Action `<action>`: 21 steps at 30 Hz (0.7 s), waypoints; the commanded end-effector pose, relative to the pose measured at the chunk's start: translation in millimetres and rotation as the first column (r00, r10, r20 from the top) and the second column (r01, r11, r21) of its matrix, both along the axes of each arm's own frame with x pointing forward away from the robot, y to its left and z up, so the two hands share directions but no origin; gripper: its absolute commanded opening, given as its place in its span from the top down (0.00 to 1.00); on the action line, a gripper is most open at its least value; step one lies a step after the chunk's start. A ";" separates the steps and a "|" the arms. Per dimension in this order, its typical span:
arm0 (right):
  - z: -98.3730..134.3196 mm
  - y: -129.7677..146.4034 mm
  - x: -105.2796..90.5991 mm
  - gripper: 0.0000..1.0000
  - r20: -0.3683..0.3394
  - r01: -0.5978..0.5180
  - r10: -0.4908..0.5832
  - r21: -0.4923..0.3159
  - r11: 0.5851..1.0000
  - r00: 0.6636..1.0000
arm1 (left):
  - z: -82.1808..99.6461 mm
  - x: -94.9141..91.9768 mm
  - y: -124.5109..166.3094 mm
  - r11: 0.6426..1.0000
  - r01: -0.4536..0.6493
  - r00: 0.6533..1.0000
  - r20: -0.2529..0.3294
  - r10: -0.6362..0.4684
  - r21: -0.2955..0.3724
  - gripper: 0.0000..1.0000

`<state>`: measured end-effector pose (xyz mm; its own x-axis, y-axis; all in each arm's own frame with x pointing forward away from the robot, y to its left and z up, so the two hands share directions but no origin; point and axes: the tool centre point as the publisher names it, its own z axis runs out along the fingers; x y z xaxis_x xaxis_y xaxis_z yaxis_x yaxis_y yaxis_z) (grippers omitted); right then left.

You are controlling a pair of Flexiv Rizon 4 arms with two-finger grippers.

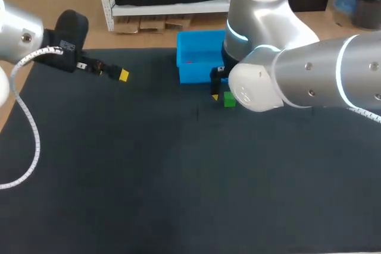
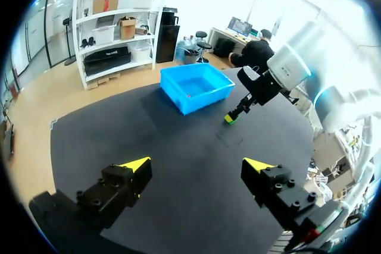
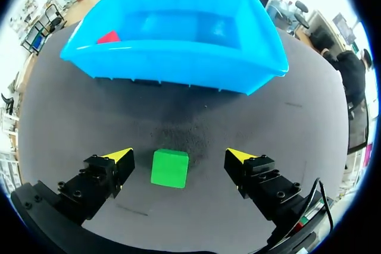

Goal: Use the left arm to pick the red cube and place it into the blue plastic box first, then use the right arm to grasp the green cube and put it into the same blue plastic box after the first action is fully finished.

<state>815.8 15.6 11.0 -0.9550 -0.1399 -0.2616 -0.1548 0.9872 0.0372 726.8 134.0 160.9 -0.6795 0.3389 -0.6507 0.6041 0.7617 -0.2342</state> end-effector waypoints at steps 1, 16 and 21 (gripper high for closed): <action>-2.3 3.3 5.1 0.00 -0.009 0.000 0.000 -0.009 1.000 1.000 | -1.1 0.8 0.8 1.000 0.004 1.000 0.003 -0.004 -0.005 0.00; -11.5 -0.2 4.0 0.35 -0.033 -0.003 0.003 -0.021 1.000 0.999 | -1.1 0.8 0.8 1.000 0.004 1.000 0.003 -0.004 -0.005 0.00; -16.0 0.4 2.9 1.00 -0.042 -0.005 0.004 -0.028 1.000 0.999 | -1.1 0.8 0.8 1.000 0.004 1.000 0.003 -0.004 -0.005 0.00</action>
<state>817.3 14.4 -3.4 -0.9637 -0.1505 -0.2205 -0.1580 0.9873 0.0167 726.8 134.0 160.9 -0.6795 0.3389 -0.6507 0.6041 0.7617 -0.2341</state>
